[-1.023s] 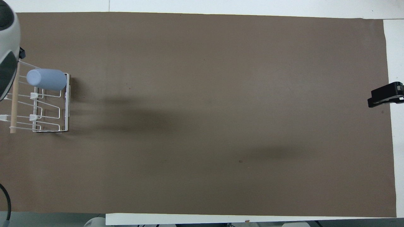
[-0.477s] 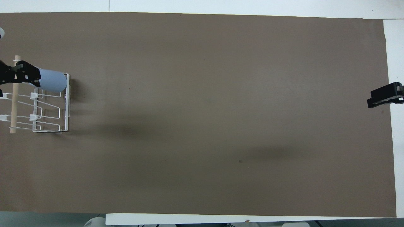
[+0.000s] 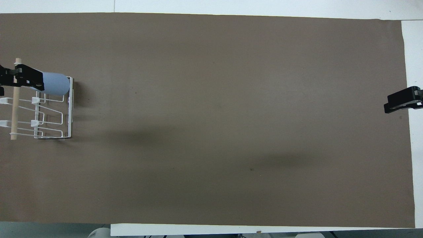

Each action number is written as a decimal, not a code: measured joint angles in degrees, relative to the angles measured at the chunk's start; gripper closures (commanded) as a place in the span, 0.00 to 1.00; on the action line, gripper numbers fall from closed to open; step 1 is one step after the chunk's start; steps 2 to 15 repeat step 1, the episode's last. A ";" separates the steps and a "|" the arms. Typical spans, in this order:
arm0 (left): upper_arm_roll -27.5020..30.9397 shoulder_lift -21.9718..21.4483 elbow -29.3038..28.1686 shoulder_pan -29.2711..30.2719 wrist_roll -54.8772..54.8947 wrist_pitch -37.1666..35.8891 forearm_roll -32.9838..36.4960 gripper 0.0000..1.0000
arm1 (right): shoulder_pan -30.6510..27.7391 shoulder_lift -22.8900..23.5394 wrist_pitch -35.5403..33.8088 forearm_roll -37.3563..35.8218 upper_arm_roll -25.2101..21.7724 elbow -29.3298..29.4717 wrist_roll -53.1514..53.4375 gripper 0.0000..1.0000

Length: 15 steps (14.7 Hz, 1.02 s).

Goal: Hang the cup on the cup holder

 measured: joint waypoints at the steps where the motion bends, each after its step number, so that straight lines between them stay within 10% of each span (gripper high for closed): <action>1: 0.14 -0.23 0.59 0.03 2.04 -0.42 -0.27 0.00 | 0.00 0.00 0.00 0.00 0.00 0.00 0.00 0.00; 15: 0.14 -0.23 0.59 0.03 2.04 -0.42 -0.27 0.00 | 0.00 0.00 0.00 0.00 0.00 0.00 0.00 0.00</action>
